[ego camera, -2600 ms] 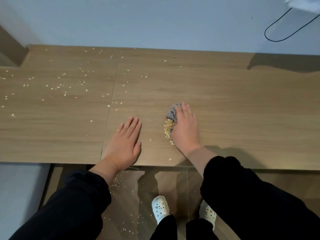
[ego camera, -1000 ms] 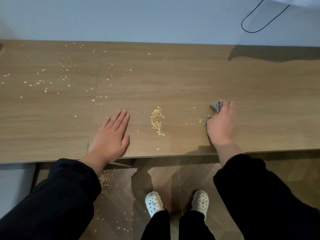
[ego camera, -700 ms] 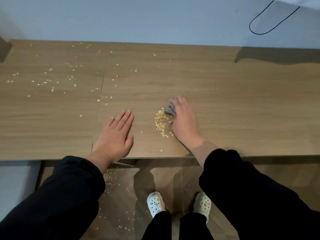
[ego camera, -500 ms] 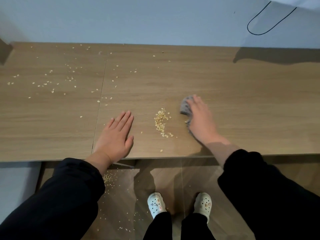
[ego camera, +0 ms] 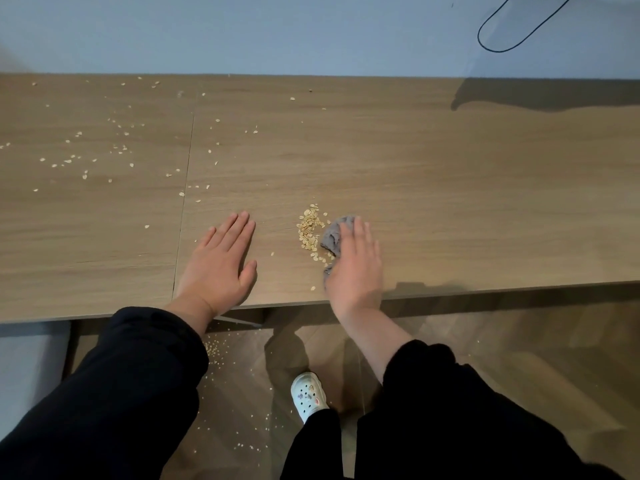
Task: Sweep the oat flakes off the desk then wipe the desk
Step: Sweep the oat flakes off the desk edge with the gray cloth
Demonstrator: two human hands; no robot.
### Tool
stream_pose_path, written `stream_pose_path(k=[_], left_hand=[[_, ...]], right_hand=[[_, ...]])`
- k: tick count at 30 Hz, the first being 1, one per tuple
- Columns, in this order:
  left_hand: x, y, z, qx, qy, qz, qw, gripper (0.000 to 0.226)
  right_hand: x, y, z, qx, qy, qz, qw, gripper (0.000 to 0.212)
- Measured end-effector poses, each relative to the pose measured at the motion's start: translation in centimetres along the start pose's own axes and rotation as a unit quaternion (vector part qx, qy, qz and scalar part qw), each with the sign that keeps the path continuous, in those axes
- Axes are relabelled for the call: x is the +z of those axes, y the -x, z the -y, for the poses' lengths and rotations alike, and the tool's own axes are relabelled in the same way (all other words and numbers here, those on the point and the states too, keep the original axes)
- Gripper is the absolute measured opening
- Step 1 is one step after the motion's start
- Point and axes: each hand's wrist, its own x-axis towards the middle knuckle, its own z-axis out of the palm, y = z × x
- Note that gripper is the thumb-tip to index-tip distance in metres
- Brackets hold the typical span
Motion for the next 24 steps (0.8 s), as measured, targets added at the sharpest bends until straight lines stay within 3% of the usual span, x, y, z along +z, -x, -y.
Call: stream_pose_path(k=[4,8,11,14,19,24], left_hand=[[-0.2,0.0,-0.1,-0.002,-0.006,0.007,1.000,0.073],[-0.2,0.1,-0.2,-0.005,-0.013,0.012,1.000,0.074],[-0.3,0.0,-0.1,-0.003,-0.006,0.011,1.000,0.073],[-0.3,0.1,-0.1,-0.004,0.003,0.008,1.000,0.074],[-0.4,0.1,-0.2,-0.010,0.011,0.006,1.000,0.074],[-0.8,0.1,-0.2,-0.018,0.021,0.013,1.000,0.072]], right_hand=[[-1.1,0.0,-2.7,0.036,-0.034,-0.033,0.998,0.082],[-1.9,0.7,-8.0,0.121,-0.066,-0.081,0.987,0.063],[-1.8,0.6,-8.6,0.113,-0.066,-0.060,0.990,0.059],[-1.7,0.7,-8.0,0.108,-0.062,-0.055,0.991,0.069],[-1.0,0.7,-8.4,0.058,-0.024,-0.110,0.992,0.063],[-1.0,0.4,-7.8,0.094,0.001,-0.098,0.991,0.056]])
